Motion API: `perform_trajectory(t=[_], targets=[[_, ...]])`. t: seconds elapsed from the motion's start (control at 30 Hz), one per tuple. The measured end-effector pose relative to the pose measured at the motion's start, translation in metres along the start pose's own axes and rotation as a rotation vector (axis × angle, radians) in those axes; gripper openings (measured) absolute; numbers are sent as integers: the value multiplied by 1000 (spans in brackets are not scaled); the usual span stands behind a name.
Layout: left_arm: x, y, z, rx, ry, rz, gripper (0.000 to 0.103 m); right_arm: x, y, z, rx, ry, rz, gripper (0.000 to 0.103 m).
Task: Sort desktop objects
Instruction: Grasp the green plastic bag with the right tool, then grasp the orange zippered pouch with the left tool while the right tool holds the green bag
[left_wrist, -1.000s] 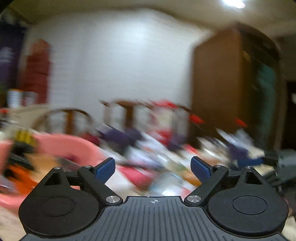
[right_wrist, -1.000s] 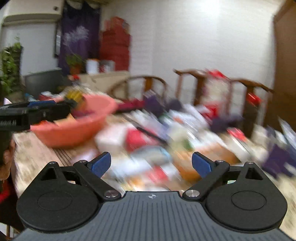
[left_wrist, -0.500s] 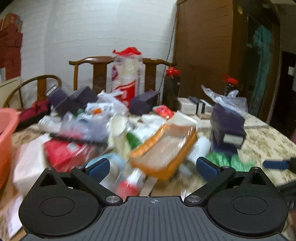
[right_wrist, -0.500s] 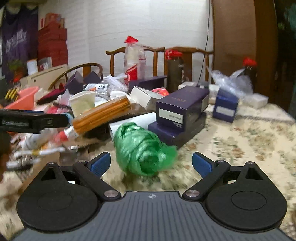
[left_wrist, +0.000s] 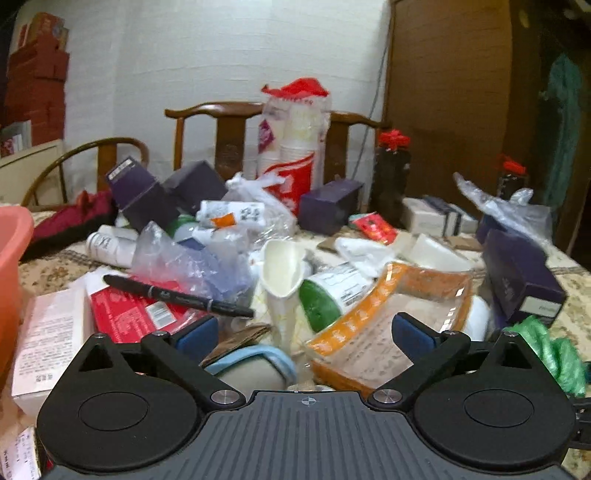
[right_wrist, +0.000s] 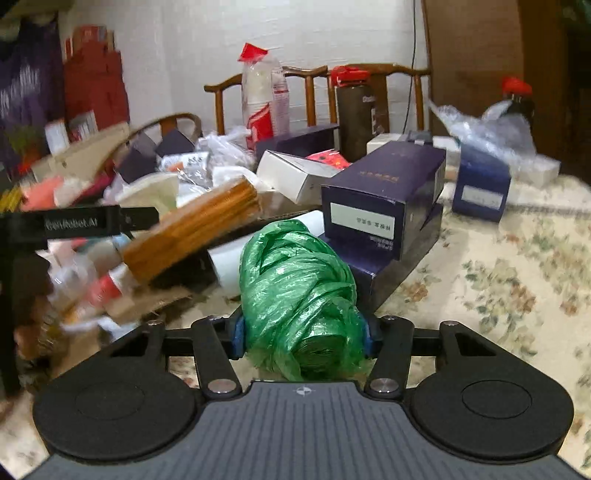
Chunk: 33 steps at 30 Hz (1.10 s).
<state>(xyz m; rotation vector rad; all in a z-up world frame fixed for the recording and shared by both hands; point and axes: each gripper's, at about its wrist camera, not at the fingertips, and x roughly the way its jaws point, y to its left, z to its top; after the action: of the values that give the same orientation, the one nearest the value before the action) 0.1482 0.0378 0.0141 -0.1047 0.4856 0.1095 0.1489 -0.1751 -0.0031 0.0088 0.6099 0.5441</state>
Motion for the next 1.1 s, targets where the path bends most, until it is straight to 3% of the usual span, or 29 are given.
perform_trajectory(t=[0.17, 0.4, 0.57, 0.73, 0.87, 1.1], targets=[[-5, -13, -2, 45, -12, 4, 103, -7, 0, 1, 5, -6, 7, 60], [-5, -38, 6, 248, 9, 33, 103, -7, -3, 2, 25, 13, 26, 60], [5, -38, 19, 261, 41, 14, 103, -8, -4, 2, 37, 13, 32, 60], [-21, -37, 21, 217, -43, -61, 103, -9, -7, 3, 51, 9, 34, 60], [-11, -47, 14, 271, -15, -62, 103, -6, -7, 3, 55, 21, 33, 60], [19, -48, 6, 261, 59, -61, 103, -3, -7, 2, 57, 32, 30, 60]])
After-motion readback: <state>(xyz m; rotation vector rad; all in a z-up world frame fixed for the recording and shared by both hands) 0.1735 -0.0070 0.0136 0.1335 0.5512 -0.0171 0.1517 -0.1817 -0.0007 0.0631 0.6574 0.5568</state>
